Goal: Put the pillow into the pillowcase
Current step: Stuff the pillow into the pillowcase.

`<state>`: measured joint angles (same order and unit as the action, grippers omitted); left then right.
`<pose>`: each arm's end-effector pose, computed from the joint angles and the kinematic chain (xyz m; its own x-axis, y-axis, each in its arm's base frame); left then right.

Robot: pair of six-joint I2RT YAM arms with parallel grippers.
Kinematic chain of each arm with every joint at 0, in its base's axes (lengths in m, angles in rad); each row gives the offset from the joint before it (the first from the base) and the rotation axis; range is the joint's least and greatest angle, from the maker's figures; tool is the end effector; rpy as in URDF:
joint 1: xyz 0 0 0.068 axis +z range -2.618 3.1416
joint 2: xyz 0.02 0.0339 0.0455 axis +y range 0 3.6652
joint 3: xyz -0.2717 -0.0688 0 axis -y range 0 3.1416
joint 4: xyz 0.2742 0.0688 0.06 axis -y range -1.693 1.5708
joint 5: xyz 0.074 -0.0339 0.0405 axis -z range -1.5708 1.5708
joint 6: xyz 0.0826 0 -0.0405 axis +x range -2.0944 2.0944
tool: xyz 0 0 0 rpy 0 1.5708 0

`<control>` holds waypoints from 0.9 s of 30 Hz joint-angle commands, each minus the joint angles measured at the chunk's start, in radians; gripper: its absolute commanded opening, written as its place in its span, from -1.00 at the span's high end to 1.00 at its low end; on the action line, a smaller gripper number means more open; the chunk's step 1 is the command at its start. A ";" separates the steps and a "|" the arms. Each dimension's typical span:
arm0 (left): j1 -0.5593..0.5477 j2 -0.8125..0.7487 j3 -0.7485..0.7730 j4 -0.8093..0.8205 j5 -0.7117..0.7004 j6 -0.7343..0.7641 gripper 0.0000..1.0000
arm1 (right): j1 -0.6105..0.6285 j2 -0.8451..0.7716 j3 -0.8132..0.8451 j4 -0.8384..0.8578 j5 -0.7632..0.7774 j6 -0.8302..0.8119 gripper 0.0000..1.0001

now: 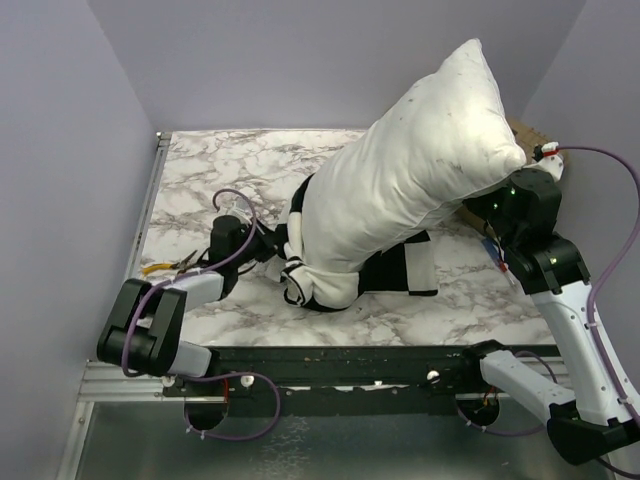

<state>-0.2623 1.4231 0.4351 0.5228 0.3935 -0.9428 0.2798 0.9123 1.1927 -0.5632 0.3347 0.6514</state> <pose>0.2963 -0.1124 0.1189 -0.7162 -0.5815 -0.3859 -0.0154 0.5660 -0.8243 0.2445 0.0420 0.4195 -0.1876 0.5419 -0.8192 0.1963 0.8379 0.5093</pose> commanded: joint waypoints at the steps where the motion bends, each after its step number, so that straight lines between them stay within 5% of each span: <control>1: 0.011 -0.139 0.062 0.110 -0.039 -0.040 1.00 | -0.013 -0.012 0.025 0.057 0.009 -0.057 1.00; 7: 0.066 -0.398 0.360 -0.350 -0.179 0.112 1.00 | -0.013 0.002 0.011 0.174 -0.215 -0.104 1.00; 12: 0.142 -0.368 0.802 -0.576 -0.142 0.176 1.00 | -0.014 0.025 -0.023 0.425 -0.544 -0.052 1.00; 16: 0.163 -0.238 1.221 -0.627 -0.123 0.145 1.00 | -0.012 0.136 0.056 0.619 -0.806 0.039 1.00; 21: 0.162 0.012 1.697 -0.615 -0.034 0.003 1.00 | -0.013 0.266 0.102 0.937 -0.916 0.252 1.00; 24: 0.147 0.070 1.803 -0.608 -0.020 -0.024 1.00 | 0.008 0.314 0.091 1.048 -0.924 0.288 1.00; 27: 0.089 0.069 1.745 -0.601 -0.001 0.000 1.00 | 0.054 0.303 -0.007 1.044 -0.925 0.257 1.00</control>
<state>-0.1143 1.4879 2.1921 -0.1276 0.3286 -0.9096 0.2901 1.2381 1.2507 0.2947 -0.5083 0.8707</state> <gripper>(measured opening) 0.011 0.009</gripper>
